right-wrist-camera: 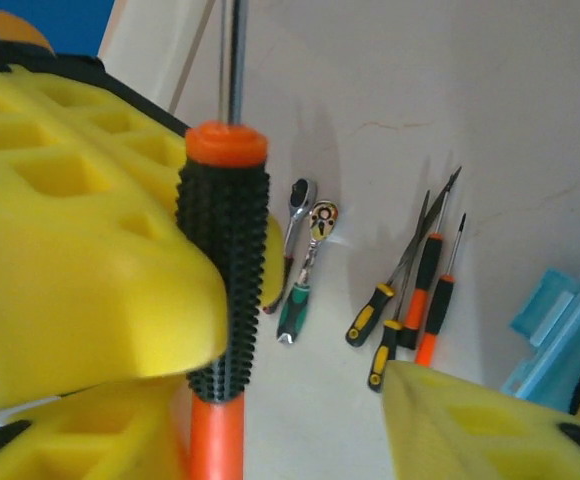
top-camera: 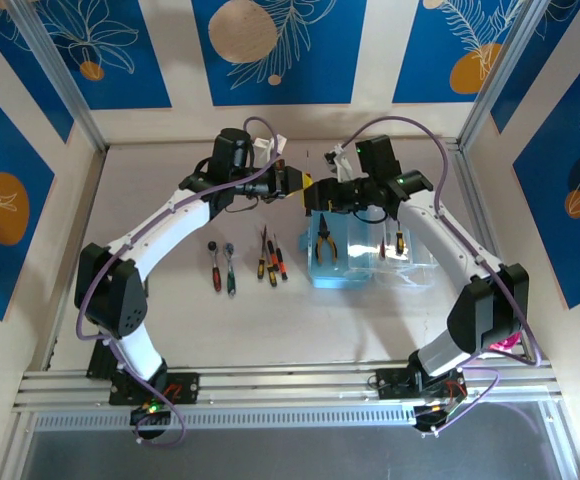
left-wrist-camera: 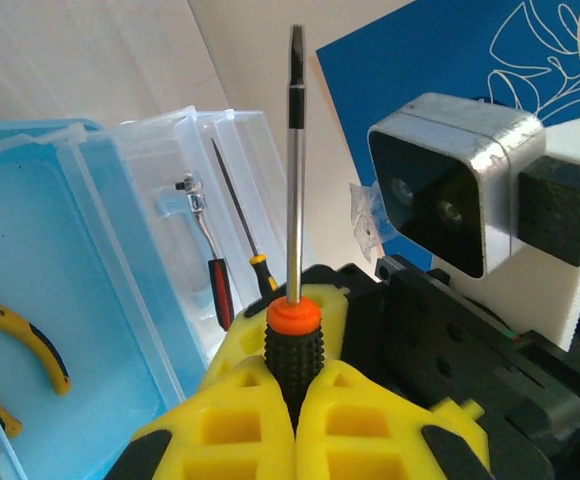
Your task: Pack the tool kit
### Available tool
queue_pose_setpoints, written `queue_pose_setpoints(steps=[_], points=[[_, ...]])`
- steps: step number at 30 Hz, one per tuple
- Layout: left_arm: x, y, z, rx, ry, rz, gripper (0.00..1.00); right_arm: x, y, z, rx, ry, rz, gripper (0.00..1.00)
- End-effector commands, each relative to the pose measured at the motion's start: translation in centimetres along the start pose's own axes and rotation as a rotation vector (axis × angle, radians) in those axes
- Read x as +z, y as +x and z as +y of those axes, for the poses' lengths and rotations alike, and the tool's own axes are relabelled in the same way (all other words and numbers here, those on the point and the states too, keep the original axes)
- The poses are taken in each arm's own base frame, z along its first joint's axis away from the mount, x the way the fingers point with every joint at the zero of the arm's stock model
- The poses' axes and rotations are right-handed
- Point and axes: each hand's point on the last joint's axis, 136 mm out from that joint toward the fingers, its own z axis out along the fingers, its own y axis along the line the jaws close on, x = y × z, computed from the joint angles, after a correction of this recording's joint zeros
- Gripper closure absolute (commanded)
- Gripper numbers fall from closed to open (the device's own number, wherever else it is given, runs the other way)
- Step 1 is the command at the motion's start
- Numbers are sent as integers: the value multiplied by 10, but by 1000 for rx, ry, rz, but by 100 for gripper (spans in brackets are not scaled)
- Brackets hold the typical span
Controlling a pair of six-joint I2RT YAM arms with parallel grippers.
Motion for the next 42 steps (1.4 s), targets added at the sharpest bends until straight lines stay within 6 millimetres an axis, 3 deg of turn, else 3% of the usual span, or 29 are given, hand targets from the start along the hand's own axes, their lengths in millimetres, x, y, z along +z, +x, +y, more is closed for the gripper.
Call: queue_pose_setpoints(steps=[1, 7, 9, 11, 15, 17, 20, 24, 27, 34, 42], points=[[2, 6, -14, 14, 55, 17, 100, -3, -14, 16, -35, -27, -31, 66], [2, 8, -9, 17, 45, 26, 98, -8, -20, 18, -39, -12, -65, 97], [0, 7, 0, 24, -5, 18, 65, -13, -20, 15, -41, 7, -66, 100], [-10, 3, 15, 40, -105, 6, 46, -20, -19, 9, -41, 37, -64, 100], [-61, -8, 70, 107, -504, -23, 1, -50, -15, -20, -12, 162, -83, 100], [-92, -8, 96, 134, -705, -11, 0, -71, -8, -46, 25, 276, -83, 100], [-130, -1, 126, 139, -911, 27, 0, -109, 9, -100, 125, 543, -43, 100], [-152, 15, 151, 111, -1021, 69, 0, -154, 44, -162, 268, 843, 37, 100], [-160, 30, 168, 81, -1077, 99, 0, -176, 65, -188, 351, 962, 67, 100], [-157, 61, 197, 16, -1102, 178, 0, -190, 83, -211, 377, 1079, 130, 100], [-155, 68, 203, 3, -1104, 200, 0, -174, 94, -230, 380, 1085, 184, 100]])
